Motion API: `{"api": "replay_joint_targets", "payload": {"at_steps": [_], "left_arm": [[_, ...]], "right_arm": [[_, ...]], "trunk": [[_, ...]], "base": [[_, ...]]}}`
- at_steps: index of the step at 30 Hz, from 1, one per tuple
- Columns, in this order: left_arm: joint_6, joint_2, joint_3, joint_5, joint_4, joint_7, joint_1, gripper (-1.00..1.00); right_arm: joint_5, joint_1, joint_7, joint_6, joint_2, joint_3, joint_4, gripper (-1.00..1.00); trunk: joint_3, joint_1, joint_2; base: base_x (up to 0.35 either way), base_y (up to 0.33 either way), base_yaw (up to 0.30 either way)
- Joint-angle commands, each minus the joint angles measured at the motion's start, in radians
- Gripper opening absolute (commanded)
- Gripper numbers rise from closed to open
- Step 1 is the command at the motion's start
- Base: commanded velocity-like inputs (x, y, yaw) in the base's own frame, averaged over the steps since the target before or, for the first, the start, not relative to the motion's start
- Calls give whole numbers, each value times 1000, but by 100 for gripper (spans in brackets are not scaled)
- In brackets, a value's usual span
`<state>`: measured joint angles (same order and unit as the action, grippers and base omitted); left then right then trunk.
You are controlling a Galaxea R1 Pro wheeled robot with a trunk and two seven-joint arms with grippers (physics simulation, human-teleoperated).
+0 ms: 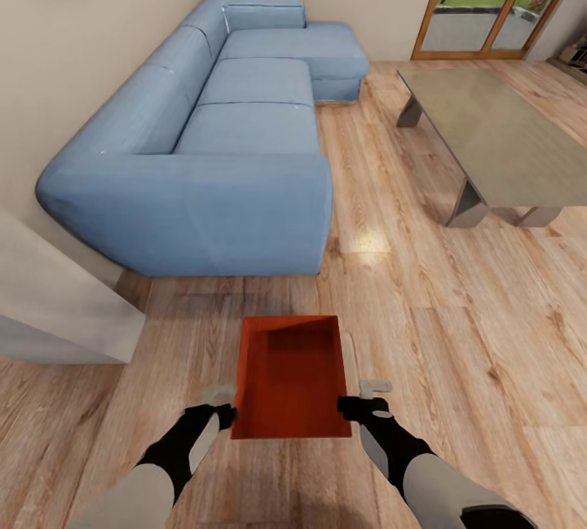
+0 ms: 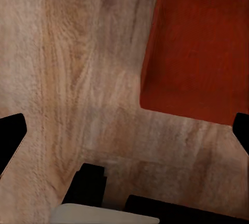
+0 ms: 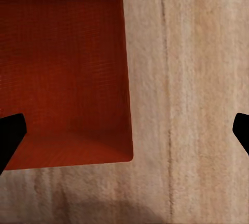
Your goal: Move the two storage containers from the living room to the garage. In the garage, place one container on the floor and stack the other container on top of it (either order is fine).
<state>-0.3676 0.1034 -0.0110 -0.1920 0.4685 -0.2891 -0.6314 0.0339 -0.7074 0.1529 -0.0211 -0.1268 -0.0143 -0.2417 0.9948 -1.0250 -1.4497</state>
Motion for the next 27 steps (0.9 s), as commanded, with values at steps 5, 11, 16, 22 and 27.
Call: {"api": "replay_joint_targets", "payload": {"at_steps": [5, 11, 16, 22, 27], "left_arm": [[4, 12, -2, 39, 25, -7, -4, 100], [5, 20, -1, 54, 67, -7, -5, 100], [8, 14, 0, 55, 79, -6, -5, 100], [49, 14, -2, 55, 81, -5, -4, 100], [69, 15, -1, 54, 81, -4, -4, 100]], "right_arm": [[-1, 0, 4, 2, -2, -10, -1, 100], [3, 0, 3, 0, -2, -8, -1, 100], [6, 0, 2, 1, -1, -7, -1, 100], [6, 0, 0, 1, -1, -8, -1, 100], [6, 0, 0, -2, -1, -8, -1, 100]], "trunk": [[1, 0, 0], [1, 0, 0], [1, 0, 0], [1, 0, 0], [1, 0, 0]], "base": [[0, 0, 0], [0, 0, 0], [0, 0, 0], [0, 0, 0], [0, 0, 0]]}}
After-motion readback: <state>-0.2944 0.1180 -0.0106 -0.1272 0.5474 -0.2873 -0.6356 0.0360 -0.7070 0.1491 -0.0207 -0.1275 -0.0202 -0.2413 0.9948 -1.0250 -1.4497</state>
